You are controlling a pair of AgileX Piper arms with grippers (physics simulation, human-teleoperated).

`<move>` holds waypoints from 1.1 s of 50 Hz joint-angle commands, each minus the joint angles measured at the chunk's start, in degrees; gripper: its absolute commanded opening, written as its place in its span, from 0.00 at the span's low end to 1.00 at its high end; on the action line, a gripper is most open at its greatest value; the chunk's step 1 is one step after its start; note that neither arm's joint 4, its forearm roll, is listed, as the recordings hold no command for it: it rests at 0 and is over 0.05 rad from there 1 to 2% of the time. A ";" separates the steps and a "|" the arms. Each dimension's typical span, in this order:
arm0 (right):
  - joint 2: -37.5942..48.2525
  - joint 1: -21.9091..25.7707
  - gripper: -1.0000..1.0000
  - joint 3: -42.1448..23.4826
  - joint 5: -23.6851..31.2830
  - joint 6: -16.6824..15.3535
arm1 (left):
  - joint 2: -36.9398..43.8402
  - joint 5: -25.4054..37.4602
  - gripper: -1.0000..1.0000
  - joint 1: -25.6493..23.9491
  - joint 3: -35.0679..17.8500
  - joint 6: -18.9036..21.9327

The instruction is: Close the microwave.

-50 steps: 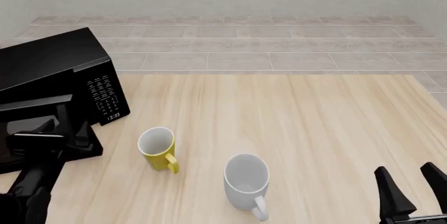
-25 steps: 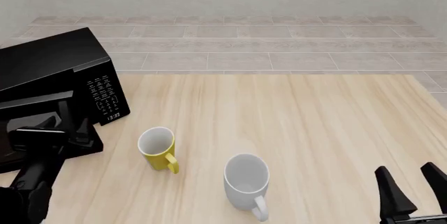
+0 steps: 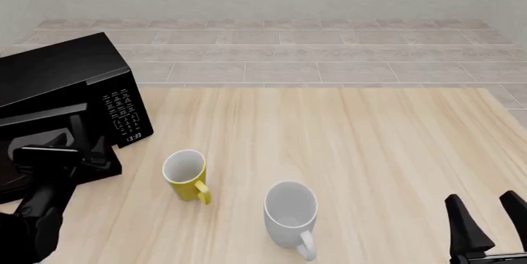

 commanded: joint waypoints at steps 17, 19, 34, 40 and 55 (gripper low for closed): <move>-0.01 -0.67 1.00 -0.01 -0.23 0.21 | 5.31 2.56 1.00 2.41 -4.12 0.36; 0.00 -0.71 1.00 -0.01 -0.19 0.21 | 5.60 2.56 1.00 2.44 -4.32 0.30; -0.01 -1.34 1.00 0.03 0.26 0.56 | 8.12 2.09 1.00 2.87 -5.73 0.69; -0.01 -1.58 1.00 0.02 0.22 0.66 | 9.10 2.37 1.00 3.08 -6.70 0.81; -0.01 -1.28 1.00 0.03 0.07 0.50 | 10.07 2.98 1.00 3.52 -7.81 1.03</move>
